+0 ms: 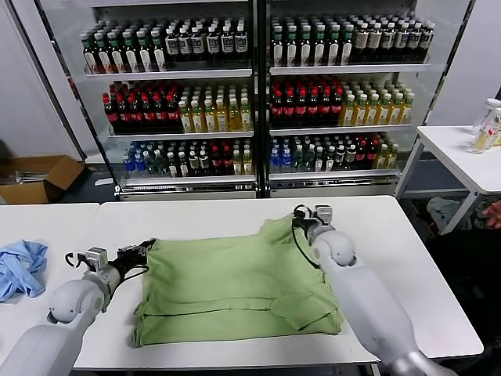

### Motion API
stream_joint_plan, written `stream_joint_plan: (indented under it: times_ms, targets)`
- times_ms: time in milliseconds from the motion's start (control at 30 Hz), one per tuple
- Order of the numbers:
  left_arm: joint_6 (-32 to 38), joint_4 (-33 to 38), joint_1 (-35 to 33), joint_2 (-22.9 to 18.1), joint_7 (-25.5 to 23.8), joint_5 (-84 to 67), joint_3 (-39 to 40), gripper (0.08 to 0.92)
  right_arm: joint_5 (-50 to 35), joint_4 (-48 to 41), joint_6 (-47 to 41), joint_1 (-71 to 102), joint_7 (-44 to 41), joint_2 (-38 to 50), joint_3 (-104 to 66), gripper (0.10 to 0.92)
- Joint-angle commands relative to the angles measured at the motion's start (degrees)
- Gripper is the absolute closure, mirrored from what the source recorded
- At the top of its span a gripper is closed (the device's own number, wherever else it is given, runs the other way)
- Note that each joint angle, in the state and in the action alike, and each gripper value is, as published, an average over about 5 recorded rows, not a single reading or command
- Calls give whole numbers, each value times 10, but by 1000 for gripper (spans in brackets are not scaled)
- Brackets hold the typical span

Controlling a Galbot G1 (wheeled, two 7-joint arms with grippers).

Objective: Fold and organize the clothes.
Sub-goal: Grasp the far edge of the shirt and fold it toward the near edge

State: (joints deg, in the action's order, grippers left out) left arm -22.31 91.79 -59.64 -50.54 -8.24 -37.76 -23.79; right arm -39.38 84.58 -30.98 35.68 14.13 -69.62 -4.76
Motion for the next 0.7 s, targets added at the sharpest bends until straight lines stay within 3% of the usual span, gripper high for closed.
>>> stream_joint_plan:
  times_ms: [33,267,500,700]
  targets:
    - [17,167,-188,22,19,-24,-69,914,-59,316,-21,203,24,124,-64,919]
    - [27,178,-251,22,13,-22,-114,914,-51,370,-21,298,25,145,-103,919]
    - [32,174,-266,18,3,-13,-116,914,-36,410,-21,369,21,153,-135,919]
    - [30,146,-277,11,-34,22,-120,914,0,407,-21,416,14,150,-137,919]
